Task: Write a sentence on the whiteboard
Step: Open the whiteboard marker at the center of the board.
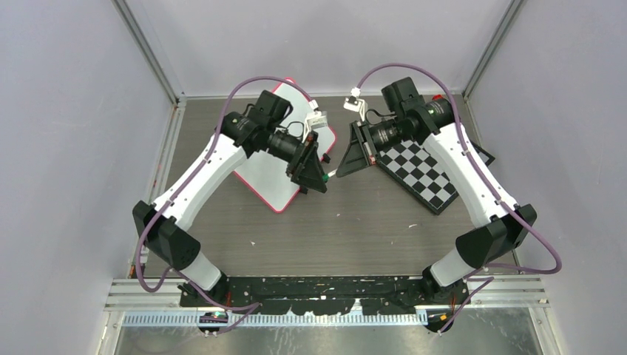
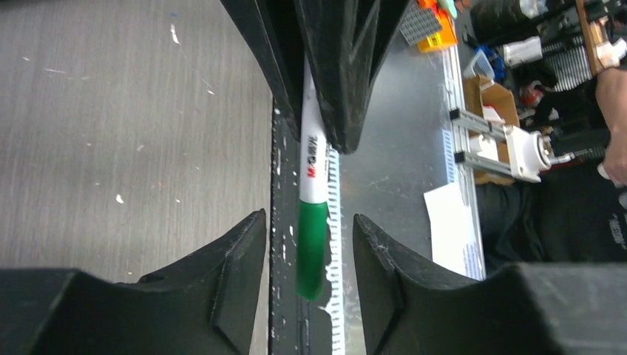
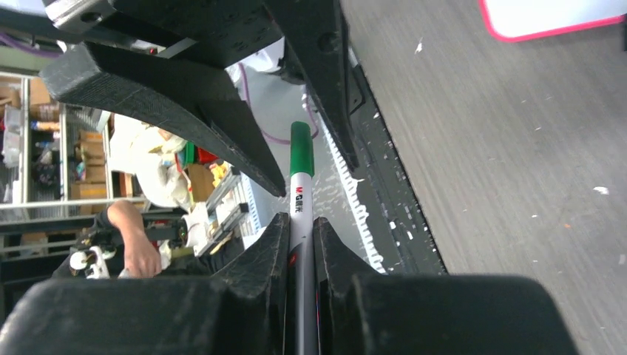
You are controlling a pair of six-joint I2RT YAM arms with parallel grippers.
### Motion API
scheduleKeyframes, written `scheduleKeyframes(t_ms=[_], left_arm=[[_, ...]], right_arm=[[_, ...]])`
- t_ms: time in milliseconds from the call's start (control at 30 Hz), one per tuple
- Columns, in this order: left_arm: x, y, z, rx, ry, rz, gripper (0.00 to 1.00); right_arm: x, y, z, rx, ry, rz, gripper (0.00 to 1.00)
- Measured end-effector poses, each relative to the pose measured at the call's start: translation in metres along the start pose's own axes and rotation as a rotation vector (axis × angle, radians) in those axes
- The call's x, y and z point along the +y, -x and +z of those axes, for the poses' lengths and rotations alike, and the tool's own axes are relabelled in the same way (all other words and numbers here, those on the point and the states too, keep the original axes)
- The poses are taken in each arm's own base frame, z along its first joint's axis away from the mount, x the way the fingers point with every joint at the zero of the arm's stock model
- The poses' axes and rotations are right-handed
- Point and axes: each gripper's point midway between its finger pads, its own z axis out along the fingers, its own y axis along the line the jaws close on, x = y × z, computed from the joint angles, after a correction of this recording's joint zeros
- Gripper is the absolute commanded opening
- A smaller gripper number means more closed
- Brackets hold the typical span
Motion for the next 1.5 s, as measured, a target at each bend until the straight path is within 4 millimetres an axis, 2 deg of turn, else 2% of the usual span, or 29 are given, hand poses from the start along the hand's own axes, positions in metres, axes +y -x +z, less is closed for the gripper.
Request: scheduleKeyframes(t_ms=[200, 400, 433, 500, 533, 667, 700, 767, 1000, 1200, 1500], left_arm=[[0.009, 0.000, -0.011, -0.084, 0.064, -0.008, 0.49], [0.008, 0.018, -0.017, -0.145, 0.077, 0.021, 0.44], [0.008, 0.020, -0.017, -0.150, 0.077, 0.021, 0.41], [0.008, 0.022, -0.017, -0.157, 0.075, 0.023, 0.26], [0.007, 0.026, -0.017, -0.168, 0.070, 0.028, 0.02], [0.003, 0.026, -0.016, -0.168, 0.046, 0.033, 0.00], [0.003, 0.025, -0.016, -0.168, 0.042, 0.034, 0.00], [0.001, 0.024, -0.016, -0.163, 0.033, 0.034, 0.00], [-0.005, 0.015, -0.016, -0.142, 0.006, 0.046, 0.00], [-0.008, 0.008, -0.013, -0.118, -0.003, 0.035, 0.00], [-0.013, 0.008, -0.008, -0.098, -0.024, 0.028, 0.00]], right_arm=[[-0.013, 0.023, -0.007, -0.109, -0.020, 0.055, 0.00], [-0.005, 0.031, -0.008, -0.156, 0.002, 0.063, 0.00], [-0.004, 0.031, -0.008, -0.158, 0.007, 0.063, 0.00], [-0.001, 0.030, -0.007, -0.158, 0.015, 0.063, 0.00], [0.002, 0.029, -0.006, -0.157, 0.023, 0.061, 0.00], [0.005, 0.027, -0.005, -0.152, 0.038, 0.050, 0.42], [0.005, 0.027, -0.005, -0.150, 0.038, 0.047, 0.48], [0.004, 0.023, -0.006, -0.141, 0.028, 0.039, 0.52], [0.010, 0.017, -0.011, -0.110, 0.005, -0.013, 0.49], [0.018, 0.007, -0.003, -0.065, 0.020, -0.034, 0.41], [0.020, 0.002, 0.001, -0.046, 0.016, -0.043, 0.36]])
